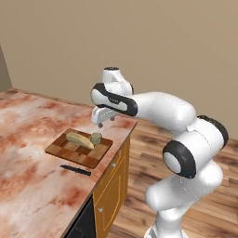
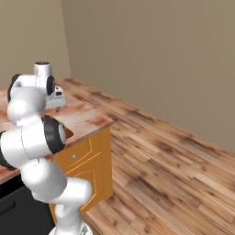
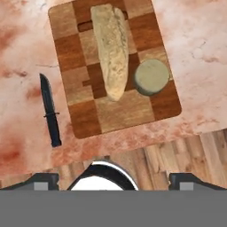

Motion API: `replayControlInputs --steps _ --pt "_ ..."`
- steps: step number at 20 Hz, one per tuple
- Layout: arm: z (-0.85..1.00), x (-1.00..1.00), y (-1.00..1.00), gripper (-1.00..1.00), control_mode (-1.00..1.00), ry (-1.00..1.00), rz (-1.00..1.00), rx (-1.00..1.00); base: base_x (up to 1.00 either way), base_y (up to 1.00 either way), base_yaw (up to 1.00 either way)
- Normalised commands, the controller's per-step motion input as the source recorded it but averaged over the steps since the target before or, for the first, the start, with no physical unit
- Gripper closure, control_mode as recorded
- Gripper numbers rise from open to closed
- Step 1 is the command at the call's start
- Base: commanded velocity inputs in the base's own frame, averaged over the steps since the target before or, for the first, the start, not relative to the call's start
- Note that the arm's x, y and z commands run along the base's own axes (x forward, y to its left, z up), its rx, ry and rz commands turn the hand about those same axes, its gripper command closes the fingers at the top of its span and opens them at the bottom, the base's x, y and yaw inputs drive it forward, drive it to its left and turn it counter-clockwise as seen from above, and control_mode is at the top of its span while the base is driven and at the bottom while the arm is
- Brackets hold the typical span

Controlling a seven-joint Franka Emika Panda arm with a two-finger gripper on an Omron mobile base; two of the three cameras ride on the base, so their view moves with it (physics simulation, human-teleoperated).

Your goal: Retrieve the sausage and cheese from the fridge and place them on the cutting board on the counter.

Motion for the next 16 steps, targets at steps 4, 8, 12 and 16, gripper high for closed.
replayControlInputs --steps 4,8,12,16 --pt "0.44 -0.94 -0.79 -1.00 -1.00 -0.43 0.00 0.00 0.00 0.00 0.00" --pt "0.85 -0.76 -0.50 -1.00 -1.00 -0.13 0.00 0.12 0.00 0.00 0.00" --pt "0.98 -0.68 -0.36 -1.00 -1.00 -0.11 0.00 0.23 0.00 0.00 0.00" --pt "0.99 -0.65 -0.38 -1.00 -1.00 -0.03 -0.06 0.29 0.00 0.00 0.00"
